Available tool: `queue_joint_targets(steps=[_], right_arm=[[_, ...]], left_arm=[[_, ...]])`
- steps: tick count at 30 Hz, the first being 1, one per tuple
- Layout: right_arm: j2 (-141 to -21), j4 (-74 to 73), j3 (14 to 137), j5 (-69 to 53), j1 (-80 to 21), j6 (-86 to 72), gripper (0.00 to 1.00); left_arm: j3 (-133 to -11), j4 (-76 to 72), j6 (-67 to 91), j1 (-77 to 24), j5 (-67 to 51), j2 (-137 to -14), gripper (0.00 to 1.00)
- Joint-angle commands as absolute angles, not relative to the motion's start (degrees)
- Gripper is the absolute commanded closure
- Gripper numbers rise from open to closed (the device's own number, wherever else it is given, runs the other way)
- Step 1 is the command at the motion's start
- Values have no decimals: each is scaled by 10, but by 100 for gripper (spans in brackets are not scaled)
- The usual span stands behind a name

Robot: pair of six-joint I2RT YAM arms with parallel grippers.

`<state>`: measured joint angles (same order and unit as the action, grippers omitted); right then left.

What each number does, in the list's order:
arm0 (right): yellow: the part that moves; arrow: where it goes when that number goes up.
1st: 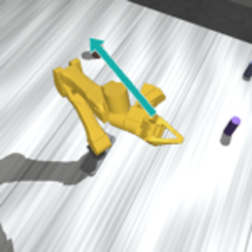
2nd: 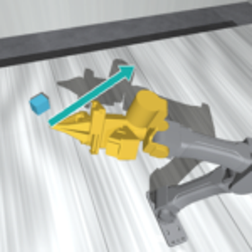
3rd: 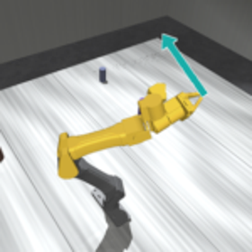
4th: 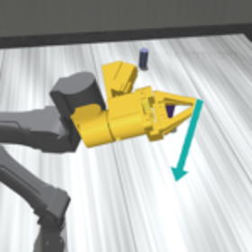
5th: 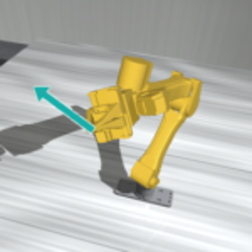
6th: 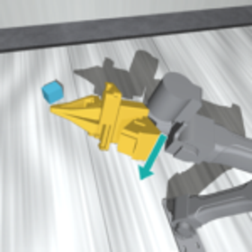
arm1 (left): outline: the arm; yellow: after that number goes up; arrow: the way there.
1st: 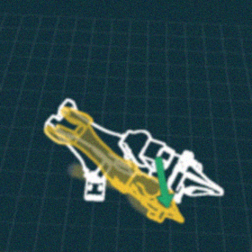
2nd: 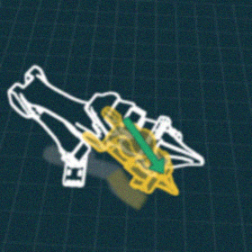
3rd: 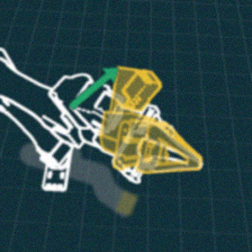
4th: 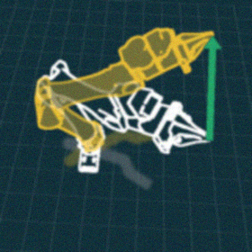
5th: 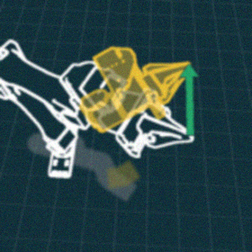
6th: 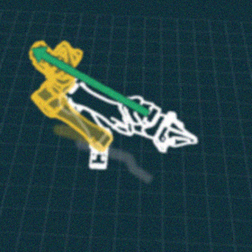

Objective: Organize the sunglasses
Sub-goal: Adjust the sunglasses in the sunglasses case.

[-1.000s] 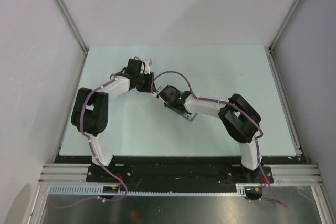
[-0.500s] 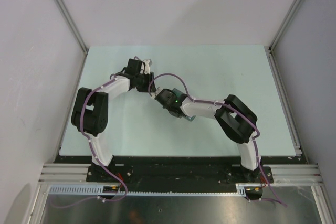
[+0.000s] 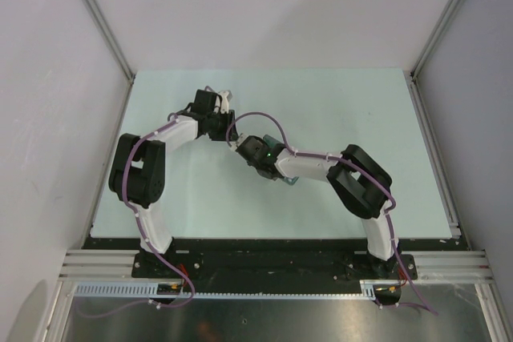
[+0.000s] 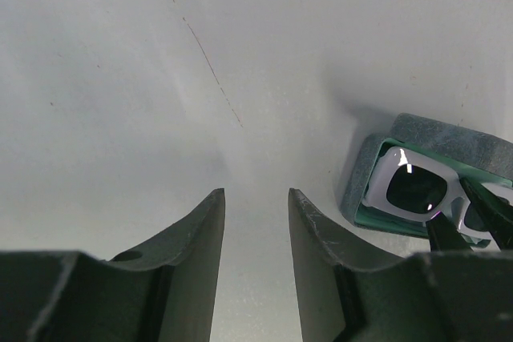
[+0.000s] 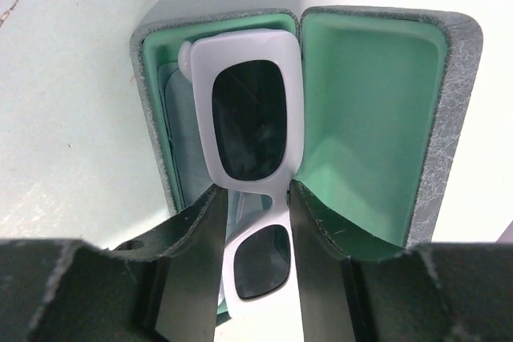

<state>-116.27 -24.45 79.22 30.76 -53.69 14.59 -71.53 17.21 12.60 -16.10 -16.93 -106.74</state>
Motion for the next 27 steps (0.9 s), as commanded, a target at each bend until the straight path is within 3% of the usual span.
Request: queue_joint_targets(steps=[1,18,27], right_arm=[[-1152,-250,822,292,-529,127,59],[-1107,-294,863,268,-518,122,53],[-1033,-291,875,179,-476,63,53]], left_arm=[[-715,157,129,-156,-182,-1059,58],[-714,157,131,-157,-182,-1060,57],[-715,157,139,-157,-196,-1057,57]])
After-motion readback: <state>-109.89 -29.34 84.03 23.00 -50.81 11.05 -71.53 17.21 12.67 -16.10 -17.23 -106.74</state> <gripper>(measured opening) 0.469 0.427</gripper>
